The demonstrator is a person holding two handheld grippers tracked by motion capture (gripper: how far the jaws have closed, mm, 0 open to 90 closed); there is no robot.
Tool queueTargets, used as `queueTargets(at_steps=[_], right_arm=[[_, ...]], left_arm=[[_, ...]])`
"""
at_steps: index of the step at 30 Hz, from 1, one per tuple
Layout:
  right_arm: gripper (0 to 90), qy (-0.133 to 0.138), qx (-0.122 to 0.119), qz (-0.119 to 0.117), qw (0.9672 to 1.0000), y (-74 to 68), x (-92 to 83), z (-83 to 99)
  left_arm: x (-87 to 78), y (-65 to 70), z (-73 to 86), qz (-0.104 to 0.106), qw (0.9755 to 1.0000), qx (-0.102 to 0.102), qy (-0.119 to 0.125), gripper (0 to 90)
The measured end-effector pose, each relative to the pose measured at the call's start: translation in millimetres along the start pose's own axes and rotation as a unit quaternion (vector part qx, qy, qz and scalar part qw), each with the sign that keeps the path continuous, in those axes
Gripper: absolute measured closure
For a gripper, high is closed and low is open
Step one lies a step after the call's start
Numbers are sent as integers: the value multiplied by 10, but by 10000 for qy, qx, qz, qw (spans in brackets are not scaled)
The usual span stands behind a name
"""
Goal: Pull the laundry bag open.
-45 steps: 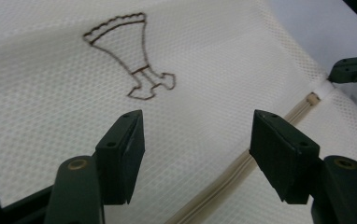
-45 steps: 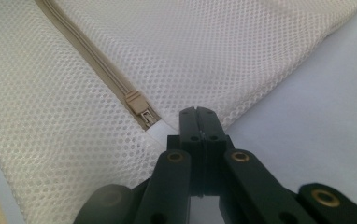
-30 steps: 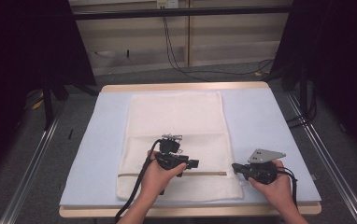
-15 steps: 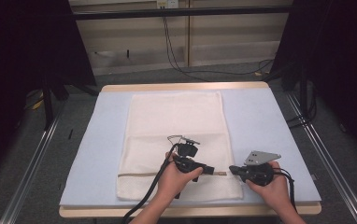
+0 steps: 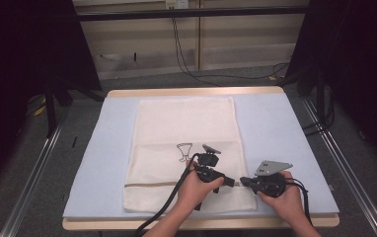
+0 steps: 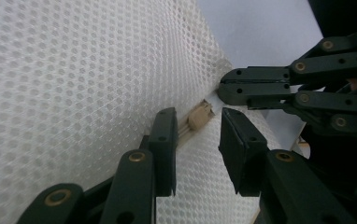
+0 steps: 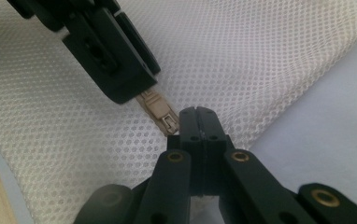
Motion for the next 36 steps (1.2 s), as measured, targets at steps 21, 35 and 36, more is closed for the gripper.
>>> queueTargets(at_steps=[21, 35, 36], right_arm=[[900, 44, -17, 50, 10000, -11, 11, 31], [900, 10, 19, 6, 10000, -4, 4, 35], [900, 10, 19, 6, 10000, -4, 4, 35]], left_arm=[[153, 40, -37, 184, 9989, -425, 58, 874], [-6, -54, -4, 232, 9983, -528, 56, 875], [-13, -65, 0, 220, 9987, -465, 36, 875]])
Point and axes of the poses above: each handheld gripper's, and its own axes: x roughly forward along the jaws, z roughly out of its underside, y roughly to its right, the point moved 5 cm from there along x, roughly forward along the jaws, and after that the axes turned 2 degrees about y, right-handed, at the moved point
